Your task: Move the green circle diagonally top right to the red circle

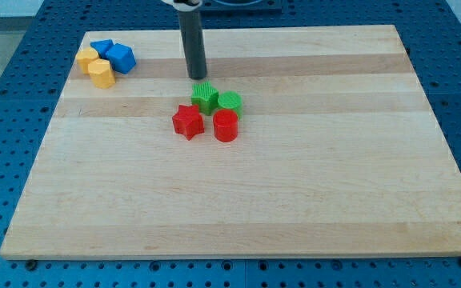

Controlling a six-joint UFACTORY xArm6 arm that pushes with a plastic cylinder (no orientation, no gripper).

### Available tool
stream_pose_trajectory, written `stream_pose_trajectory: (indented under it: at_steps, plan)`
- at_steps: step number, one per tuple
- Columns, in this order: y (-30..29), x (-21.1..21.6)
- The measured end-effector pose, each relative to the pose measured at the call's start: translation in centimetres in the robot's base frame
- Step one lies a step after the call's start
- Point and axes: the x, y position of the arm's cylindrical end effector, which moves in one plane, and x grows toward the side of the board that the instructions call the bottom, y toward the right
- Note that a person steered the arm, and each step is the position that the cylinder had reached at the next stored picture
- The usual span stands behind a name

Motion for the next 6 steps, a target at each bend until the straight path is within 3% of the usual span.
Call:
stream_pose_trajectory:
  at_steps: [6]
  plan:
    - [0.22, 1.03]
